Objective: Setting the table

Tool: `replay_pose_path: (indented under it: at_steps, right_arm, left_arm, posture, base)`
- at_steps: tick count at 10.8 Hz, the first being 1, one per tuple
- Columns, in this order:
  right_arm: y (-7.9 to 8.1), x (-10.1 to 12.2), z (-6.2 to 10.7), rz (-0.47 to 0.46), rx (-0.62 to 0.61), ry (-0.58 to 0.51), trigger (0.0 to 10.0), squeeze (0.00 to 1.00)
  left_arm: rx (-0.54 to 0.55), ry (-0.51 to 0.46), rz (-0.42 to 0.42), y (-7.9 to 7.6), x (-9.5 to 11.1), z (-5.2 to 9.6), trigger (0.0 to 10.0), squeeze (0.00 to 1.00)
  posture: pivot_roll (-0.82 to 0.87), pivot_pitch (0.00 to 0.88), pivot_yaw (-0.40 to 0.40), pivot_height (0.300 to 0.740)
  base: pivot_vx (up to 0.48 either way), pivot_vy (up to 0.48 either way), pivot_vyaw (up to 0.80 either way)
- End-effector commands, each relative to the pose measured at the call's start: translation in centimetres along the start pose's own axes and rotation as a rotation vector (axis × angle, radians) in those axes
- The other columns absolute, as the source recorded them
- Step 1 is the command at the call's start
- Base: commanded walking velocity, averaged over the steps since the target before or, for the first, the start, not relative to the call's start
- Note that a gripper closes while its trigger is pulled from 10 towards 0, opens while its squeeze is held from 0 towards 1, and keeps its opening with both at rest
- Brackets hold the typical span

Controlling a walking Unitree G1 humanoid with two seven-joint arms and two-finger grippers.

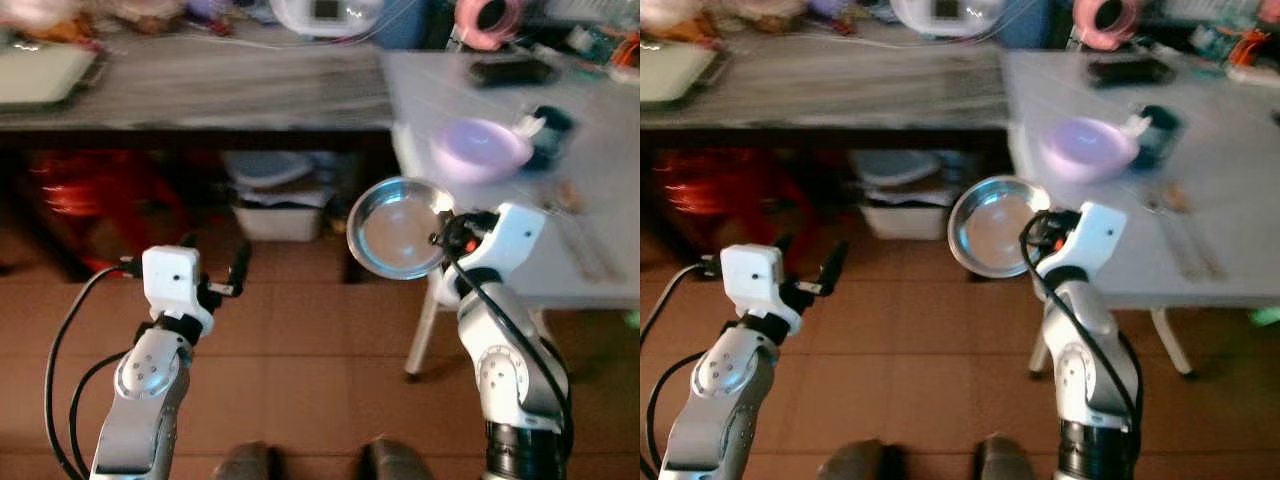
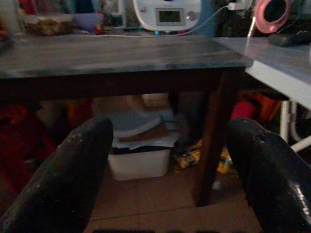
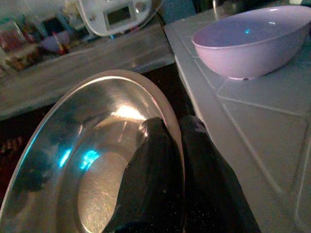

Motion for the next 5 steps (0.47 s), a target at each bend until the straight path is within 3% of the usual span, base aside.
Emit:
replay_pose_path:
  at_steps: [1, 3, 4, 5]
  right_arm:
    - [-0.92, -0.30, 0.12, 0.018, -0.027, 0.006, 0.0, 0.00]
    - [-0.77, -0.10, 0.00, 0.031, -0.022, -0.009, 0.3, 0.00]
    - [-0.46, -0.01, -0.14, 0.050, 0.001, -0.015, 10.0, 0.00]
    - [-0.27, 0.14, -0.19, 0.060, 0.012, -0.026, 10.0, 0.00]
  left_arm:
    - [-0.015, 0.003, -0.004, -0.55, -0.25, -0.27, 10.0, 0.00]
    - [-0.011, -0.007, -0.025, -0.70, -0.19, -0.47, 10.0, 0.00]
    - [-0.014, -0.011, -0.032, -0.90, -0.15, -0.62, 10.0, 0.00]
    - [-0.008, -0.013, -0.036, -0.88, -0.15, -0.69, 10.0, 0.00]
  posture:
    - [-0.05, 0.072, 0.021, 0.740]
    - [-0.05, 0.067, 0.023, 0.740]
    - [-0.04, 0.066, 0.023, 0.740]
    - [-0.04, 0.065, 0.024, 0.740]
  base:
    - [0.000, 0.446, 0.00]
    - [0.339, 0.339, 0.00]
    - [0.472, 0.000, 0.00]
    - [0.472, 0.000, 0.00]
Point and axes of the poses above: a point about 5 cm out from each wrist's last joint towards the gripper, its own z axis pointing back from the gripper into the wrist, its own x axis along the axis of the wrist's last joint, y = z × x, the point moved 5 cm from there along -z, pointing out of the wrist towards the gripper, and after that the axes turned 15 degrees about z, right-handed, at the moved point
